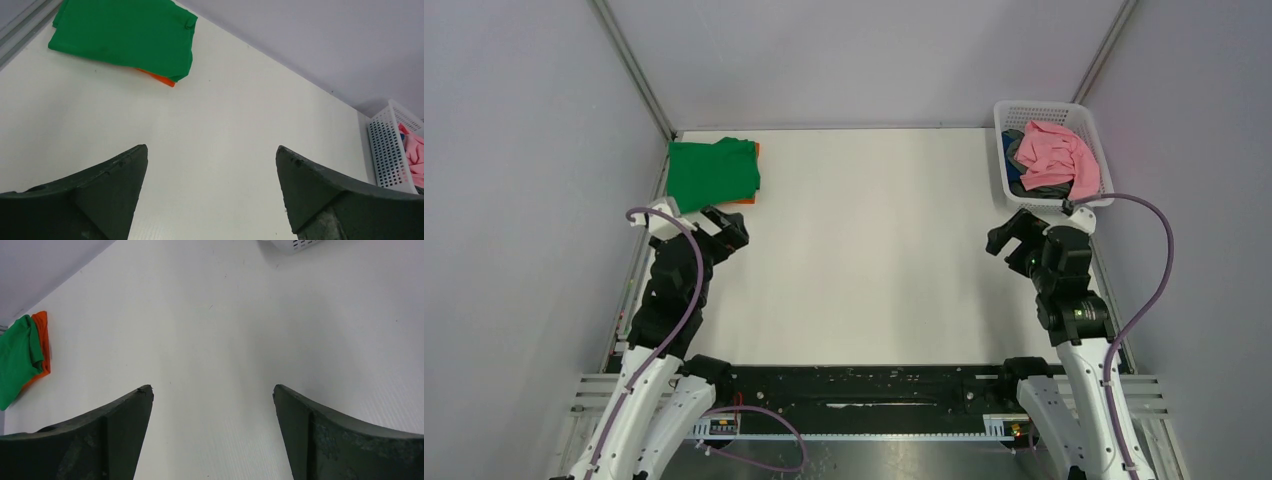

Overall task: Fold and stack the t-shirts
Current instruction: Grab crumpled tshirt from bin with the right arm, then move the tshirt to the center of the board

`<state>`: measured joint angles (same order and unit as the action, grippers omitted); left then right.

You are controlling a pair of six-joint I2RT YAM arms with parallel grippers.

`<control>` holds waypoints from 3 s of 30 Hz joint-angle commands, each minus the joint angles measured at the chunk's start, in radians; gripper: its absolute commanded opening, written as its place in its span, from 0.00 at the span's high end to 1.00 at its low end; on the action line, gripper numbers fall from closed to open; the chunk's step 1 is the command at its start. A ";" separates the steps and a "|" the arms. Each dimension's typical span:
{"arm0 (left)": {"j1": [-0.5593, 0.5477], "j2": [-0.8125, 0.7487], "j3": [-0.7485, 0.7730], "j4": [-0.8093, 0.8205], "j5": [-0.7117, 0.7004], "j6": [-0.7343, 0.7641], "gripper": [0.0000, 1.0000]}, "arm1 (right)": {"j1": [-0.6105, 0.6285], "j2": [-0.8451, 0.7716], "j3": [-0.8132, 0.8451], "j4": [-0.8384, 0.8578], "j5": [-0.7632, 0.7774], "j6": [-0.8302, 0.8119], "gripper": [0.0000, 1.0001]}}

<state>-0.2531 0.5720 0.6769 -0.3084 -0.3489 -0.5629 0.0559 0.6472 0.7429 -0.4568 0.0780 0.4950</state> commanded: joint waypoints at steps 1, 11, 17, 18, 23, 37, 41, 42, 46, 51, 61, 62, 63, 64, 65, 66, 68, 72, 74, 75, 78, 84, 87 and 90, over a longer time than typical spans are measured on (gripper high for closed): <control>0.003 0.017 0.047 -0.046 -0.001 -0.021 0.01 | -0.002 -0.001 0.031 0.029 0.020 -0.044 0.02; 0.003 0.044 0.023 -0.038 0.027 -0.023 0.01 | -0.048 0.440 0.370 0.068 0.166 -0.087 0.02; 0.004 0.053 0.021 -0.040 0.036 -0.023 0.01 | -0.172 0.766 0.611 0.096 0.190 -0.037 0.02; 0.003 0.057 0.022 -0.040 0.036 -0.023 0.01 | -0.181 0.822 0.661 0.089 0.202 -0.034 0.02; 0.005 0.079 0.027 -0.039 0.046 -0.027 0.01 | -0.216 1.088 0.889 0.033 0.279 0.032 0.02; 0.005 0.102 0.013 -0.016 0.030 -0.025 0.01 | -0.294 1.566 1.253 0.024 0.178 0.271 0.05; 0.005 0.123 0.014 -0.011 0.012 -0.025 0.01 | -0.293 1.623 1.289 0.029 0.143 0.311 0.05; 0.005 0.128 0.015 -0.011 0.008 -0.025 0.01 | -0.294 1.633 1.297 0.030 0.147 0.320 0.05; 0.005 0.150 0.021 -0.014 0.004 -0.025 0.01 | -0.294 1.654 1.321 0.030 0.166 0.341 0.12; 0.006 0.150 0.027 -0.032 -0.015 -0.025 0.01 | -0.294 1.666 1.318 0.048 0.157 0.356 0.36; 0.006 0.111 0.026 -0.050 -0.034 -0.029 0.01 | -0.295 1.608 1.311 0.088 0.073 0.286 1.00; 0.006 0.109 0.026 -0.050 -0.032 -0.029 0.01 | -0.295 1.583 1.299 0.105 0.061 0.270 1.00; 0.006 0.105 0.026 -0.051 -0.029 -0.030 0.01 | -0.294 1.549 1.284 0.118 0.055 0.253 1.00; 0.005 0.102 0.027 -0.055 -0.025 -0.032 0.01 | -0.295 1.512 1.267 0.132 0.052 0.237 1.00; 0.006 0.099 0.029 -0.057 -0.021 -0.032 0.01 | -0.295 1.467 1.253 0.146 0.047 0.217 1.00; 0.006 0.094 0.027 -0.058 -0.013 -0.035 0.01 | -0.295 1.423 1.236 0.164 0.035 0.192 1.00; 0.006 0.087 0.026 -0.052 0.000 -0.039 0.01 | -0.295 1.318 1.205 0.197 0.004 0.145 1.00; 0.009 0.078 0.026 -0.048 0.033 -0.043 0.01 | -0.284 1.111 1.147 0.272 -0.128 0.084 1.00; 0.008 0.074 0.026 -0.049 0.049 -0.046 0.01 | -0.266 1.024 1.142 0.282 -0.201 0.062 1.00; 0.008 0.071 0.026 -0.050 0.058 -0.047 0.01 | -0.249 0.984 1.143 0.283 -0.228 0.051 1.00; 0.008 0.060 0.027 -0.049 0.081 -0.050 0.01 | -0.163 0.882 1.163 0.272 -0.315 0.013 1.00; 0.008 0.036 0.022 -0.051 0.099 -0.059 0.01 | 0.068 0.774 1.265 0.236 -0.544 0.026 1.00; 0.008 0.031 0.024 -0.055 0.108 -0.063 0.01 | 0.157 0.770 1.298 0.251 -0.656 0.098 1.00; 0.008 0.026 0.027 -0.058 0.119 -0.065 0.01 | 0.244 0.762 1.273 0.279 -0.729 0.144 1.00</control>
<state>-0.2493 0.6136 0.6846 -0.3752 -0.2649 -0.6159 0.2230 1.3964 2.0224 -0.2253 -0.4847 0.5686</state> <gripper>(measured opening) 0.989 0.056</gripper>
